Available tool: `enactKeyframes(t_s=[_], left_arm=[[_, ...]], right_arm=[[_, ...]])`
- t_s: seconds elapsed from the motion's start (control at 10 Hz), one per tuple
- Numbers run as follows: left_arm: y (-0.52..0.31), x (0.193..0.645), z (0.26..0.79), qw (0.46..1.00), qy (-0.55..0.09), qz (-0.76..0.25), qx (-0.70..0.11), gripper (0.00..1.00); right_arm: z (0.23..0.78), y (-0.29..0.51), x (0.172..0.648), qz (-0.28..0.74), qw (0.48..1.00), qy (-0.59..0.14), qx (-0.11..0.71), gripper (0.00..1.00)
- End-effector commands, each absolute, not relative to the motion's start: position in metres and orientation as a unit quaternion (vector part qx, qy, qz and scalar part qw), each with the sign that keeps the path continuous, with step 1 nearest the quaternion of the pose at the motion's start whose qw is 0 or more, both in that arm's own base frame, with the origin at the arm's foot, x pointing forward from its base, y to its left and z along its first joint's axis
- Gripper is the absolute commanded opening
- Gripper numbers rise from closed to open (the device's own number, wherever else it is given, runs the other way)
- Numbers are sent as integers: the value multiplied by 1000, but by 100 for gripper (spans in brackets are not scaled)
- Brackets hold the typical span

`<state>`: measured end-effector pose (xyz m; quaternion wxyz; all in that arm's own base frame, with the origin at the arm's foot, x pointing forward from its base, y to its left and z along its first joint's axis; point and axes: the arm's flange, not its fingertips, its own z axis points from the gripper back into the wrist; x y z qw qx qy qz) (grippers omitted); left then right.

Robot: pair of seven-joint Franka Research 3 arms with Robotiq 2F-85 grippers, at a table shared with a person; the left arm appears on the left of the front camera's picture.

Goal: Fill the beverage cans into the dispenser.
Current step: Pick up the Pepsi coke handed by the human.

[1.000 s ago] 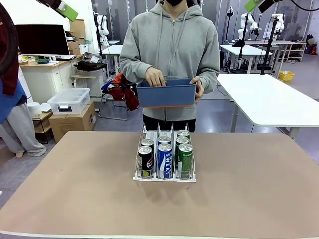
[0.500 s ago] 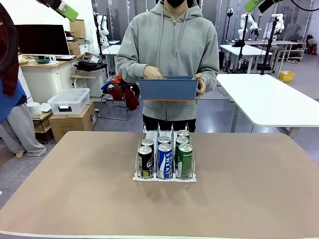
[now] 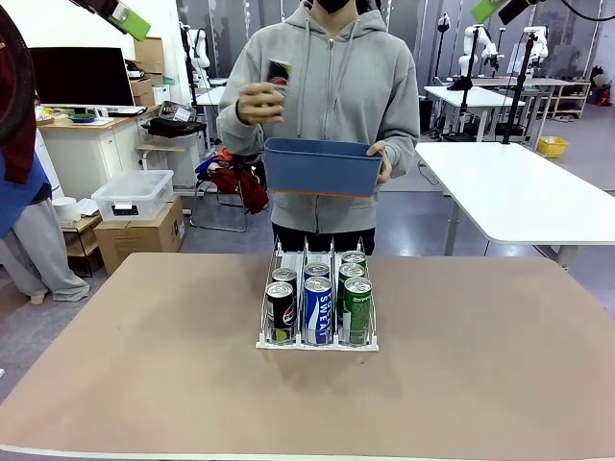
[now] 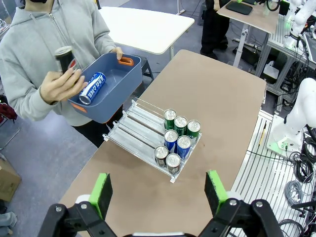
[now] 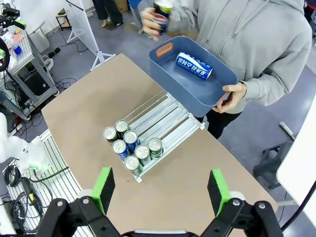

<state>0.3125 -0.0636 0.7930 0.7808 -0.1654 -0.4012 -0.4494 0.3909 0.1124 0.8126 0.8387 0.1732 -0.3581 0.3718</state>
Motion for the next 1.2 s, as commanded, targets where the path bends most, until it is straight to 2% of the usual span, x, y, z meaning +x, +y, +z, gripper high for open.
enactKeyframes(t_s=[0.0,1.1], left_arm=[[-64,312,792,782,-402,-448,-162,100],[-64,312,792,782,-402,-448,-162,100]], right_arm=[[812,112,390,371,839,-358,174,100],[812,112,390,371,839,-358,174,100]])
